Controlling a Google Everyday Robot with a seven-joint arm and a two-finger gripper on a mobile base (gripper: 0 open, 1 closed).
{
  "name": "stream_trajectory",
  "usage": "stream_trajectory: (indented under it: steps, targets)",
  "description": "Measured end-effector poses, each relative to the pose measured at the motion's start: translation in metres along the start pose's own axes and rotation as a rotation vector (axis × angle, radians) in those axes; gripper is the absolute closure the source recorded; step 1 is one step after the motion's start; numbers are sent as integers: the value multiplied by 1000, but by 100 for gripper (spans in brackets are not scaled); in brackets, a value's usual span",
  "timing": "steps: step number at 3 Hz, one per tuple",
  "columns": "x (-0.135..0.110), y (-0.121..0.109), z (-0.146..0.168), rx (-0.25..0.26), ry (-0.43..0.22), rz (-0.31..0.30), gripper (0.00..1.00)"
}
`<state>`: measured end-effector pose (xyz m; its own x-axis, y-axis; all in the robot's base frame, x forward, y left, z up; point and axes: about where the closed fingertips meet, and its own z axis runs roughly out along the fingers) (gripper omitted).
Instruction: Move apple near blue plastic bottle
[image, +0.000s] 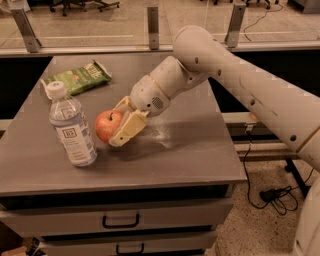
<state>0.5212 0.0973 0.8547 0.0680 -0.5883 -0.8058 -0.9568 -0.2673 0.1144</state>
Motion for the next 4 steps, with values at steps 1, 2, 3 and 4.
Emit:
stream_trajectory:
  steps: [1,2,3,4]
  targets:
    - [-1,0,2,-4,0,-1,12]
    - [-1,0,4,-7,0,-2,0]
    - [-1,0,4,-6,0,-2,0]
    - [-3,3,-19,75,33,15,0]
